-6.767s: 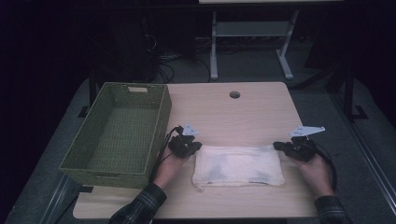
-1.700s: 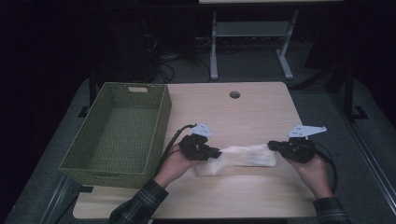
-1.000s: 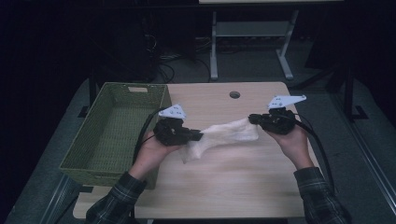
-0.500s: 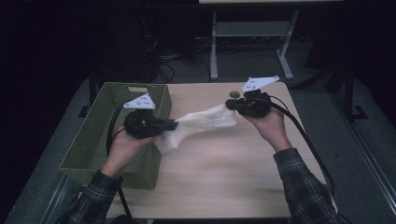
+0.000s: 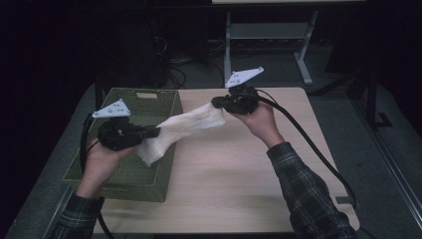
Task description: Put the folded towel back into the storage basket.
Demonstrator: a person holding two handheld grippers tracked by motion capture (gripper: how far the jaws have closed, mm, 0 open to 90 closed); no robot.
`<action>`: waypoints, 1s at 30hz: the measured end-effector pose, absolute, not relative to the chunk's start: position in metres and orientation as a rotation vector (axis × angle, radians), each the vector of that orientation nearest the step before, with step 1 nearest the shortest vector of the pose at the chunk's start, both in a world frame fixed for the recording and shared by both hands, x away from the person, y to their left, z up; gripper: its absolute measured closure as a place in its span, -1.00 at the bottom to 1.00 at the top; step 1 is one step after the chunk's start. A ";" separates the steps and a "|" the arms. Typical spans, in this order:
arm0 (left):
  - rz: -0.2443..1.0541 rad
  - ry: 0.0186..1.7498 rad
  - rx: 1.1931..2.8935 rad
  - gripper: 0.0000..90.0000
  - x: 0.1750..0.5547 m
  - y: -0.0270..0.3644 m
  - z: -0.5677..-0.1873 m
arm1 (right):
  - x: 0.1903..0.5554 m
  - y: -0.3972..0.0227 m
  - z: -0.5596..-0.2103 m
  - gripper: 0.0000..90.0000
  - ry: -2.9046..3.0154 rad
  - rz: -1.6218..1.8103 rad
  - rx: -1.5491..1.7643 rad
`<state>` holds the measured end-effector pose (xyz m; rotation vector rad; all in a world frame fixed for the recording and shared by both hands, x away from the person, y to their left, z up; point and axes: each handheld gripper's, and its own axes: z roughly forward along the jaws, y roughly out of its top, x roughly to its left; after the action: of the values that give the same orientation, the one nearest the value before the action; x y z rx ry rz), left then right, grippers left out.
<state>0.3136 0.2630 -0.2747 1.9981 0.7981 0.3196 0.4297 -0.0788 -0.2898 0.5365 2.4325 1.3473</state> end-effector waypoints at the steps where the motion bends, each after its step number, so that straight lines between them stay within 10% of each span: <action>1: 0.324 0.810 1.993 0.90 0.313 0.268 -0.274 | 0.431 -0.075 -0.290 0.88 2.433 1.355 0.527; 30: 0.387 0.999 2.004 0.89 0.317 0.385 -0.307 | 0.463 0.058 -0.313 0.88 2.535 1.389 0.449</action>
<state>0.3167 0.3852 -0.3068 2.0043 0.9992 0.3873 0.4635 0.0577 -0.3131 0.4494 2.5352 1.3890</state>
